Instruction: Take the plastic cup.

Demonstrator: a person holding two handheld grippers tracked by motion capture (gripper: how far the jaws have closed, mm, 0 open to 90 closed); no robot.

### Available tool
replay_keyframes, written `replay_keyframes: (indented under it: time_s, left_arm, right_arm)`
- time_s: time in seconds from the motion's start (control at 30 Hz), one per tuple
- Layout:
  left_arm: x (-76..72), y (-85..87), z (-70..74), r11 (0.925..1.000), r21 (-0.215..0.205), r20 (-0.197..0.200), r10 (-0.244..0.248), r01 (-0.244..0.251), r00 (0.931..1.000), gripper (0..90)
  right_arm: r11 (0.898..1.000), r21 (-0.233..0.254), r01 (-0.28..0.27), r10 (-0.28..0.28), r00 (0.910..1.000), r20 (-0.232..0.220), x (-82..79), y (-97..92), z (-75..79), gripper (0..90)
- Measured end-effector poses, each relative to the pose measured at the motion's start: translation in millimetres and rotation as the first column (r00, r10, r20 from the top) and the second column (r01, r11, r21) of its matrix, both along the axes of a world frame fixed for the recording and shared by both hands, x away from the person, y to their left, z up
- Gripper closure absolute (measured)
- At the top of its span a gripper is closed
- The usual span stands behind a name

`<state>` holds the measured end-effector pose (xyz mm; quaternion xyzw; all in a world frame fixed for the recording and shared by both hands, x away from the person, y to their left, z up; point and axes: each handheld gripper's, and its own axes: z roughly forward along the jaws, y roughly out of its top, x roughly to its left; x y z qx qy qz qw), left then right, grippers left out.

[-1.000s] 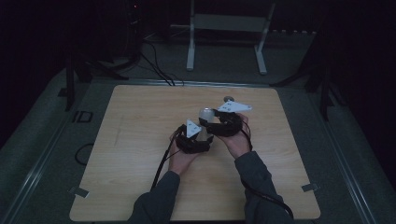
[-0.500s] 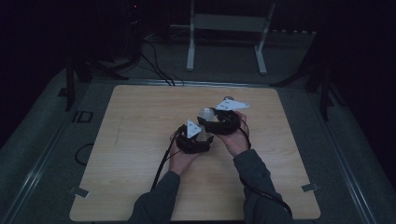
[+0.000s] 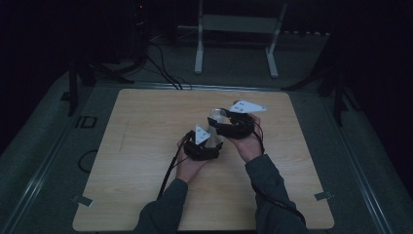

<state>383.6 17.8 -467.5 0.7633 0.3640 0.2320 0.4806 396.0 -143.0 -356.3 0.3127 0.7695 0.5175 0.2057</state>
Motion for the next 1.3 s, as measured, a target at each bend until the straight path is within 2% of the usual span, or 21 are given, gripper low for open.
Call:
replay_keyframes:
  time_s: [0.23,0.43,0.67,0.9,1.3]
  left_arm:
    - [-0.6,-0.1,0.5,1.0,0.003,0.01,-0.001,0.001,1.0,20.4]
    - [-1.8,0.3,3.1,0.9999,-0.01,0.019,0.004,-0.004,0.9998,17.4]
    - [-2.8,3.4,5.6,0.9997,-0.023,0.01,0.004,-0.004,0.9999,17.2]
    - [-7.2,5.5,9.0,0.9997,-0.023,0.014,-0.007,0.007,0.9999,17.8]
    - [-15.1,13.8,14.5,0.9992,-0.038,0.022,-0.006,0.007,0.9997,20.8]
  right_arm:
    - [1.0,0.03,-0.002,0.001,0.9995,0.031,-6.1,-5.6,15.9,40.6]
    - [0.999,0.047,-0.003,0.001,0.9989,0.047,-10.1,-10.4,26.0,40.6]
    - [0.998,0.058,0.001,-0.005,0.9976,0.07,-13.4,-13.0,33.6,40.6]
    - [0.996,0.094,0.003,-0.011,0.9962,0.086,-16.6,-16.9,41.5,40.7]
    - [0.995,0.099,0.011,-0.023,0.9929,0.117,-24.0,-28.1,51.5,40.9]
